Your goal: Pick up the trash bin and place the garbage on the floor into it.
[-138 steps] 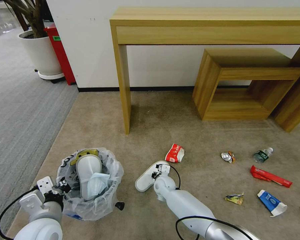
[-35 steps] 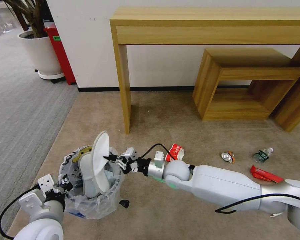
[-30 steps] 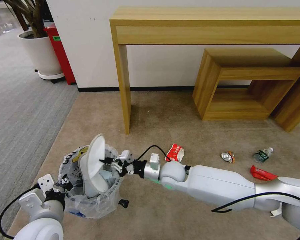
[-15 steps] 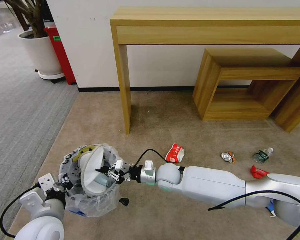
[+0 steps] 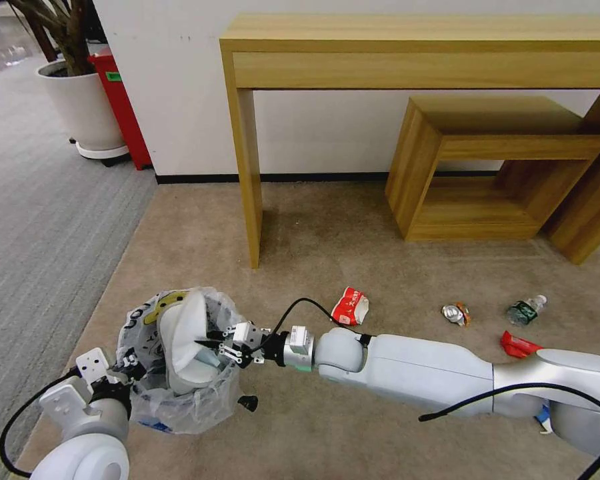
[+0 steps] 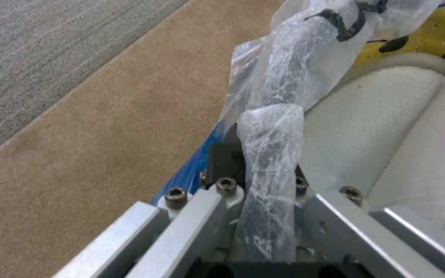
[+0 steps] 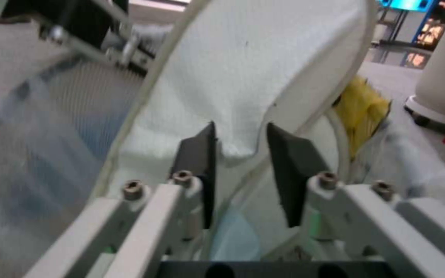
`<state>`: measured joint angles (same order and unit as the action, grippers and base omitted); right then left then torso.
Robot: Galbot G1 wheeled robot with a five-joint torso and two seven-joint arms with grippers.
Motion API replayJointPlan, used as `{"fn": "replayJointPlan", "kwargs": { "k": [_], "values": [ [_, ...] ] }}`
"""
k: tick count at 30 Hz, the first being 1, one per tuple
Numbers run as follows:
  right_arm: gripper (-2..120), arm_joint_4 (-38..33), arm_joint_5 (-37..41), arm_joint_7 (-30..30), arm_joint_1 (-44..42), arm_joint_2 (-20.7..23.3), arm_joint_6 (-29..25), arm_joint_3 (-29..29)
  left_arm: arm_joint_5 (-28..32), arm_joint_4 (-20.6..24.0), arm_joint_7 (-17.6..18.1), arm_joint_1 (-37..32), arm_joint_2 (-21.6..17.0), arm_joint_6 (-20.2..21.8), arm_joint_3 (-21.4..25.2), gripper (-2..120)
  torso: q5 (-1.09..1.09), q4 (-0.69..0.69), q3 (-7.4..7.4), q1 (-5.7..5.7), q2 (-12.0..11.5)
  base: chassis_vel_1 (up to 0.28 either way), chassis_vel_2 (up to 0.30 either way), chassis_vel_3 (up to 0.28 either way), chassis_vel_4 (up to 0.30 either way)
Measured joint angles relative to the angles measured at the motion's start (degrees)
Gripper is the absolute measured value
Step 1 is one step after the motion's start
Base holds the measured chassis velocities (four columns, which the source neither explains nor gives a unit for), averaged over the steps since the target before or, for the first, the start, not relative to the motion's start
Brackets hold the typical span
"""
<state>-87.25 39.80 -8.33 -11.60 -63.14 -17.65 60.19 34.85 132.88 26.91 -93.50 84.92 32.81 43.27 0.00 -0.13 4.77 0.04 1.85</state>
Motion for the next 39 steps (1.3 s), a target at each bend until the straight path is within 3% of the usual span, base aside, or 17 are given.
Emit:
{"fn": "replayJointPlan", "kwargs": {
  "k": [7,10,14,15,19,20,39],
  "values": [
    [51,-0.7,0.5,0.3,0.6,-0.3,0.0,-0.1,-0.3,0.5,-0.1,-0.4,0.3,0.0,0.2,1,0.00,0.00,0.00,0.00,0.0,0.000,0.000,0.000,0.000],
    [69,-1.3,0.9,0.3,0.7,-0.2,0.0,-0.3,-0.4,0.6,-0.1,-0.6,0.4,-0.1,0.6,1,0.00,0.00,0.00,0.00,0.0,0.000,0.000,0.000,0.000],
    [76,-2.1,1.5,0.4,0.7,0.3,0.0,-0.7,-0.4,0.6,-0.1,-0.6,0.4,-0.1,0.8,1,-0.01,0.00,0.00,0.00,0.0,0.000,0.000,0.000,0.000],
    [84,-2.9,2.1,0.5,0.6,1.0,0.0,-1.2,-0.4,0.6,-0.1,-0.6,0.4,-0.1,1.1,1,0.00,0.00,0.00,0.00,0.0,0.000,0.000,0.000,0.000],
    [88,-3.1,2.3,0.5,0.6,1.3,0.0,-1.4,-0.4,0.6,-0.1,-0.6,0.4,-0.1,1.2,1,-0.01,-0.01,0.00,0.00,0.0,0.000,0.000,0.000,0.000],
    [98,-3.3,2.4,0.5,0.6,1.5,0.0,-1.5,-0.4,0.6,-0.1,-0.6,0.4,-0.1,1.2,1,0.00,-0.01,0.00,0.00,0.0,0.000,0.000,0.000,0.000],
    [100,-5.9,4.2,2.5,-0.7,2.8,0.4,-4.3,-0.7,1.1,0.0,-1.3,1.0,-0.2,1.5,1,0.00,0.00,0.00,0.00,0.0,0.000,0.000,0.000,0.000]
  ]
}}
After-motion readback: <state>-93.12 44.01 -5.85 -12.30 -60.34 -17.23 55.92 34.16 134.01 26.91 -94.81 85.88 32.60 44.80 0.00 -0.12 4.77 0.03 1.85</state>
